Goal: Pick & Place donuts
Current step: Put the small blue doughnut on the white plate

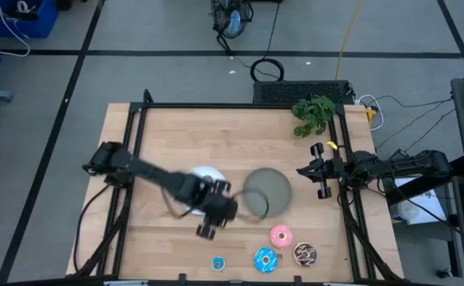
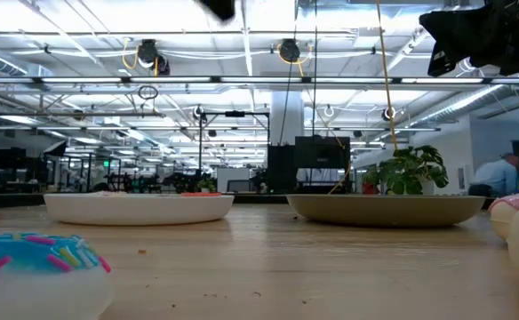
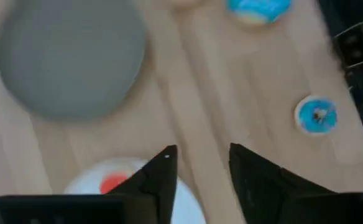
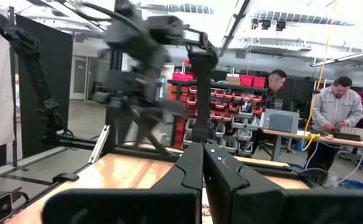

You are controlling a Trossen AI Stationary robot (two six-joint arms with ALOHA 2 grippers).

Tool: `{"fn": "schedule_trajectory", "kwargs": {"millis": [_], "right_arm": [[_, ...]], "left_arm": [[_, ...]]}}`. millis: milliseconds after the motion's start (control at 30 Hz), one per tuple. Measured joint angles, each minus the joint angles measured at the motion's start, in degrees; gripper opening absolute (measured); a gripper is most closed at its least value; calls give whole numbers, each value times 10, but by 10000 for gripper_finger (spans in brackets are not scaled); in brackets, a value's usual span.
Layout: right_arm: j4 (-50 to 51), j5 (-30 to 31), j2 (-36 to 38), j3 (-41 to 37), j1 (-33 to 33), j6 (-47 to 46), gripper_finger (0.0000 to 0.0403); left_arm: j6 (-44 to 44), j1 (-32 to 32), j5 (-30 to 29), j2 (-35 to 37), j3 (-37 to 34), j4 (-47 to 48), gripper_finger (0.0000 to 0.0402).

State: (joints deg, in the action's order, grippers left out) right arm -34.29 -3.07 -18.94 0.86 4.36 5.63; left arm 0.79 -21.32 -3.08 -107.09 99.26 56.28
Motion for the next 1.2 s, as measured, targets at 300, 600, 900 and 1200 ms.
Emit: {"fn": "schedule_trajectory", "kwargs": {"millis": [300, 600, 900, 1200], "right_arm": [[-2, 0, 0, 0, 0, 0, 0], [3, 0, 0, 0, 0, -3, 0], [9, 0, 0, 0, 0, 10, 0], [11, 0, 0, 0, 0, 11, 0]], "left_arm": [[18, -73, -61, 0, 0, -100, 24], [31, -89, -89, 0, 30, -79, 18], [91, -126, -211, 12, 140, 118, 9], [243, -158, -302, 121, 77, 135, 9]]}}
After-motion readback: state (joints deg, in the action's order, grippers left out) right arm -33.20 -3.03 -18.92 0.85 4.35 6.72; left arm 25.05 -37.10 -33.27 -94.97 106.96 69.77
